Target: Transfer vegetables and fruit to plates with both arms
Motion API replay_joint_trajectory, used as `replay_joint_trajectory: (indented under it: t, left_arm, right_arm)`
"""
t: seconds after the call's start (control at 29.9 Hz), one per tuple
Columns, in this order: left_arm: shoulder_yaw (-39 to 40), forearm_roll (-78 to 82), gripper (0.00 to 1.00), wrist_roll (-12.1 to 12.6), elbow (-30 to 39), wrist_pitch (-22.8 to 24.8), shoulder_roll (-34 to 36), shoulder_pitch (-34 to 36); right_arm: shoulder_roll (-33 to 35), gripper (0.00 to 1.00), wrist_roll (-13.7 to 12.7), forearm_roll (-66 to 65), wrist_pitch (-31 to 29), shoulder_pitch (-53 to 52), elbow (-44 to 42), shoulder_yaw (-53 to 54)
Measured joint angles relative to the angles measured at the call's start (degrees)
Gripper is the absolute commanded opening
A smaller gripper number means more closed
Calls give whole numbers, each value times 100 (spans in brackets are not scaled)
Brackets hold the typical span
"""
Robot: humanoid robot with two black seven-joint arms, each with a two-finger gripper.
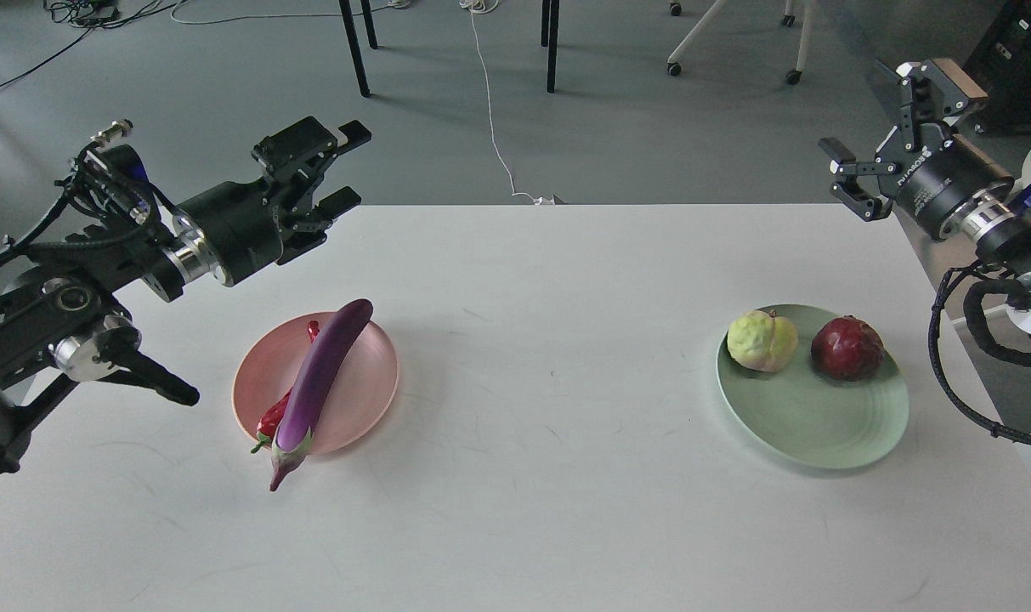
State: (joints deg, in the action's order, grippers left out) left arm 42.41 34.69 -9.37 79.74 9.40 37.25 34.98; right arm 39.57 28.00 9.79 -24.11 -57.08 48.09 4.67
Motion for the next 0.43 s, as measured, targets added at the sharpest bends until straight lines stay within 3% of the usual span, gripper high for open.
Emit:
replay_joint_trajectory:
  t: [0.1, 0.27, 0.43]
  left_arm:
    - [598, -152, 100, -79, -355, -58, -707, -288]
    - [1249, -146, 100, 57, -1016, -63, -1665, -642]
    - [1659, -73, 100, -235, -1839, -30, -2144, -688]
  right_arm:
    - [-132, 99, 0, 5, 11, 123, 5, 46]
    - [-274, 99, 0, 14, 22, 496, 52, 274]
    - [-319, 99, 0, 15, 21, 980, 125, 796]
